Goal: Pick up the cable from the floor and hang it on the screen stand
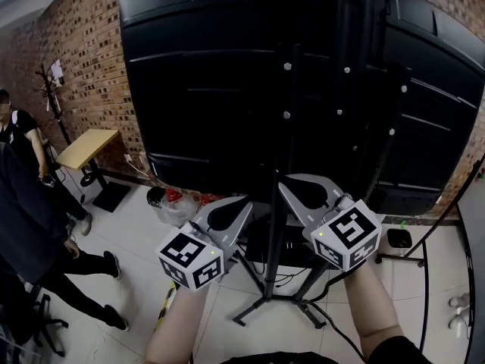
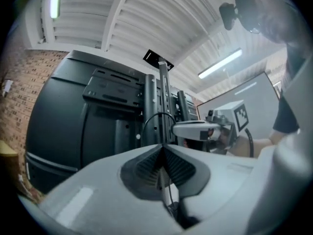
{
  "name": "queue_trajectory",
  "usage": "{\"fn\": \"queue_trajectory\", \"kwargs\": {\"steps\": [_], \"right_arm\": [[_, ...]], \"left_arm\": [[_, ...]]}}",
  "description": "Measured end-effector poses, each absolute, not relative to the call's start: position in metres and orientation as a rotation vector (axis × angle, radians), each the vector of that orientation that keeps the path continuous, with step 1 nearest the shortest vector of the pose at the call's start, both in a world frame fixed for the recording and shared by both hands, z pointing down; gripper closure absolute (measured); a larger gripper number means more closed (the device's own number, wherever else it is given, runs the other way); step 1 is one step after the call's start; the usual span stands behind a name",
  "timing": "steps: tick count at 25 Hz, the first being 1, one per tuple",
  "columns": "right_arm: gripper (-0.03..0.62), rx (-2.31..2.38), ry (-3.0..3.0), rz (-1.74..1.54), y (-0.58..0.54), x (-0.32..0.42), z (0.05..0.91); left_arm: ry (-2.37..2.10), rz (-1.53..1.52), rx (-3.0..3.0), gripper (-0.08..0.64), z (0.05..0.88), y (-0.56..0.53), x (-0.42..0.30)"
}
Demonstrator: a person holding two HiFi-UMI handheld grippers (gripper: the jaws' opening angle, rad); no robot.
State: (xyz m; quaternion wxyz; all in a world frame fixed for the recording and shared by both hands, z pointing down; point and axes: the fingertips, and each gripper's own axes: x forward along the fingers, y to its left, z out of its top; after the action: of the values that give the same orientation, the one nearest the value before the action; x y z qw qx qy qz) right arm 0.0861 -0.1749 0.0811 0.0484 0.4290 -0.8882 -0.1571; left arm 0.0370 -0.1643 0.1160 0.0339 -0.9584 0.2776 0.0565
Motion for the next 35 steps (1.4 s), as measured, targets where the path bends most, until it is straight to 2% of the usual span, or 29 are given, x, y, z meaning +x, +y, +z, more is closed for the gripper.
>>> {"fn": "queue_trajectory", "kwargs": {"steps": [18,28,35], "right_arm": [[0.574,1.426,-2.593,-0.739,-0.209,0.109,-0.066],[0.574,1.544,-2.494,-0.683,-0.237,0.133,-0.142],[0.574,1.598,-2.406,-0.588,-0.26,0.146,-0.148]], "left_arm": [[0.781,0.267,-2.752,0.56,-0.025,-0.208,0.059],[0.804,0.233,-2.691,0.56,-0.07,-0.233,0.077],[0.8,0.201,-2.717,0.56,-0.067,-0.243,0.087]]}}
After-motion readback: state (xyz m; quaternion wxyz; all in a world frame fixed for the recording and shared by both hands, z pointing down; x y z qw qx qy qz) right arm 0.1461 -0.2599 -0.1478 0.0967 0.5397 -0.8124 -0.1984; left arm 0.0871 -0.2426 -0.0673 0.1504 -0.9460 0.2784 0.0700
